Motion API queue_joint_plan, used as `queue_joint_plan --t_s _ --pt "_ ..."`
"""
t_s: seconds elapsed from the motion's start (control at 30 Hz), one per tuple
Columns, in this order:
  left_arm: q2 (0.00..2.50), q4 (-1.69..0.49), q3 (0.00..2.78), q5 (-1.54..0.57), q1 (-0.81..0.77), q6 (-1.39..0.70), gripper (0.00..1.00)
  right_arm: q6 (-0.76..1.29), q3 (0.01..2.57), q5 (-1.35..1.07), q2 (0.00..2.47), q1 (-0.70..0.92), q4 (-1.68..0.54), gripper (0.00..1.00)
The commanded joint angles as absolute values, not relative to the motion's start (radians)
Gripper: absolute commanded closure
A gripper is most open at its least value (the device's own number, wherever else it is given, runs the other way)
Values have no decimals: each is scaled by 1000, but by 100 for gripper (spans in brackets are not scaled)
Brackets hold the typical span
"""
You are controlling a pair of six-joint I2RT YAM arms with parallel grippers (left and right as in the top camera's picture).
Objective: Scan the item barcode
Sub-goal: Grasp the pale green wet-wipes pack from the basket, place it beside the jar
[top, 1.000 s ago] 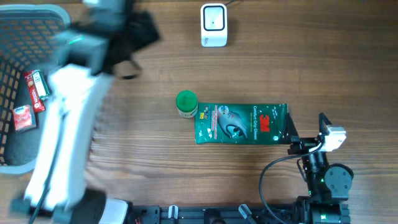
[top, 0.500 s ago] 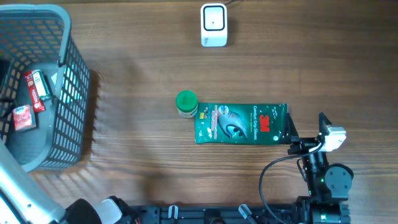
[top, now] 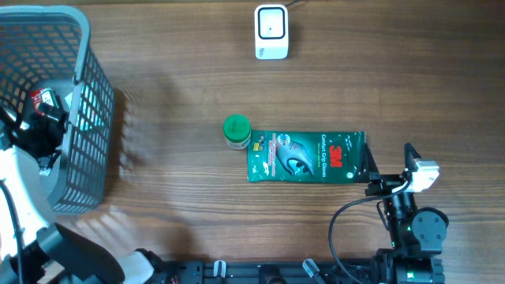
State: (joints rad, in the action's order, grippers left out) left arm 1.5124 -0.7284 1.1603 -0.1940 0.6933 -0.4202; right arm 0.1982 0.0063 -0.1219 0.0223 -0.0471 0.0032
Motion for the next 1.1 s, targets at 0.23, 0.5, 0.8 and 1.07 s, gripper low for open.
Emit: queue_joint_plan --t_s 0.23,0.5,0.8,1.07 --pt "1683 -565 1145 -224 676 -389 0 210 5 -108 18 -43 6 0" --pt "1802 -432 1145 -223 587 -389 0 210 5 -108 18 -43 6 0" --pt "1905 -449 1147 -212 576 -390 68 210 5 -108 18 -43 6 0" --pt "1753 -515 1154 -213 586 -392 96 210 5 -108 18 -43 6 0"
